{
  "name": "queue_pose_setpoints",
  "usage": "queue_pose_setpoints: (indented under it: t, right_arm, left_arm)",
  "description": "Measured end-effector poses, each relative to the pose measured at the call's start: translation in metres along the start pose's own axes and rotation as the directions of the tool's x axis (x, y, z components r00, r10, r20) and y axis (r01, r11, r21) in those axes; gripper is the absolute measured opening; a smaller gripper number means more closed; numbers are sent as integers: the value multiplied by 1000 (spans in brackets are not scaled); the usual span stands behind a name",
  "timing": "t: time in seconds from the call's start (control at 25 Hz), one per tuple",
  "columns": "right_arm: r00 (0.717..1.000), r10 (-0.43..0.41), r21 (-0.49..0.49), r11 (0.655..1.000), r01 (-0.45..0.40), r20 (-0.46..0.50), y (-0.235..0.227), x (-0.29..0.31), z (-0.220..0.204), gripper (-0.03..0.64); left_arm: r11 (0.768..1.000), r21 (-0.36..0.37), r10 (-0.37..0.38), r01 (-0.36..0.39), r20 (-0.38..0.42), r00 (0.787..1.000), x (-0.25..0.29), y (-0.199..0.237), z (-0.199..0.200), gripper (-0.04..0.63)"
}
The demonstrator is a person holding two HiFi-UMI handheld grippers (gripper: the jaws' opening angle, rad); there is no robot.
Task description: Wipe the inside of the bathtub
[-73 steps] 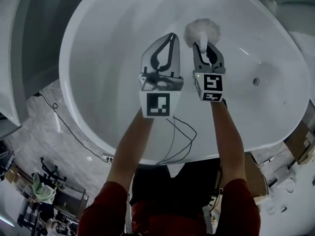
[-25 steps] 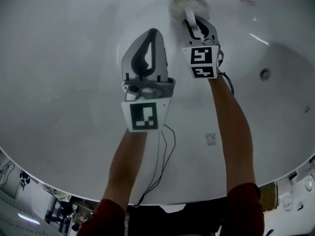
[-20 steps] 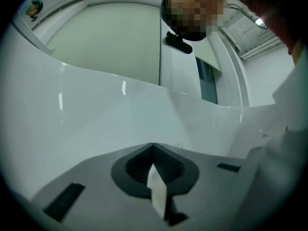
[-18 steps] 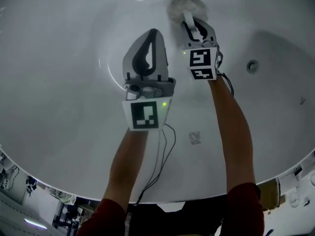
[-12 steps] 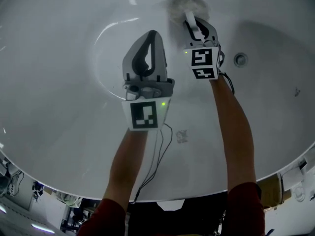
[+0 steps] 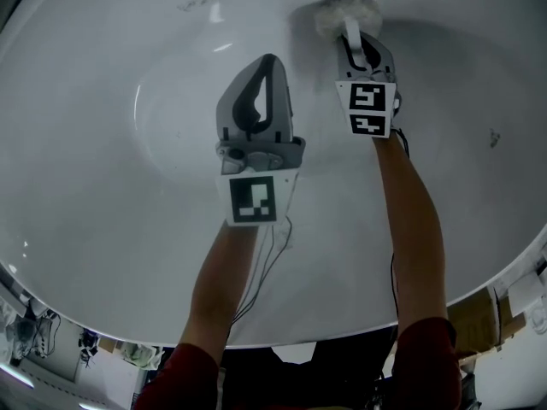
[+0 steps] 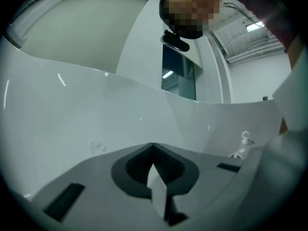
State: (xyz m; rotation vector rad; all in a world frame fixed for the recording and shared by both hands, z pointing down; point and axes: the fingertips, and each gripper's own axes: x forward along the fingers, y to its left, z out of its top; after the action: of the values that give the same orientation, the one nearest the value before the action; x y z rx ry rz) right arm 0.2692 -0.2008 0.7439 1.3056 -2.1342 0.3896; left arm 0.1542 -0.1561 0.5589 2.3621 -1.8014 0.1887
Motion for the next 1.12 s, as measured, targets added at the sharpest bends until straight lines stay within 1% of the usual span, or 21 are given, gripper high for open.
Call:
queue_pose_setpoints:
  t: [0.16,0.28,0.36,0.48,0.84,0.92,1.04,1.12]
  right_arm:
    - [997,-69,121,990,72,-27,-50,-14,-18,97]
    - [992,-117,172,977,124,-47,-74,-28,-31,94]
    - [989,-137,203,969,144,-47,-83,-34,-37,93]
    - [988,-145,215,965,152,-45,-85,-37,-39,94]
    - [984,-170,215,960,178,-58,-71,-55,-28,94]
    - [984,-171,213,961,178,-52,-54,-62,-16,93]
    - [986,-165,205,964,167,-29,-11,-72,15,94]
    - [987,-158,204,967,156,-7,1,-83,28,94]
  left_arm:
    - [1000,-1,-21,21,4,1000,17,-27,3,15]
    - [999,-13,-44,43,-4,999,29,-50,1,15]
    - [998,-11,-58,58,-14,998,33,-60,-2,15]
    - [997,-7,-75,75,-21,997,32,-68,-2,15]
    - [998,-15,-58,58,-7,998,12,-54,14,15]
    - [999,-18,-46,46,3,999,1,-36,25,15]
    - [999,-22,-23,24,23,999,-27,5,46,15]
    - [1000,-26,-11,11,31,999,-39,13,54,15]
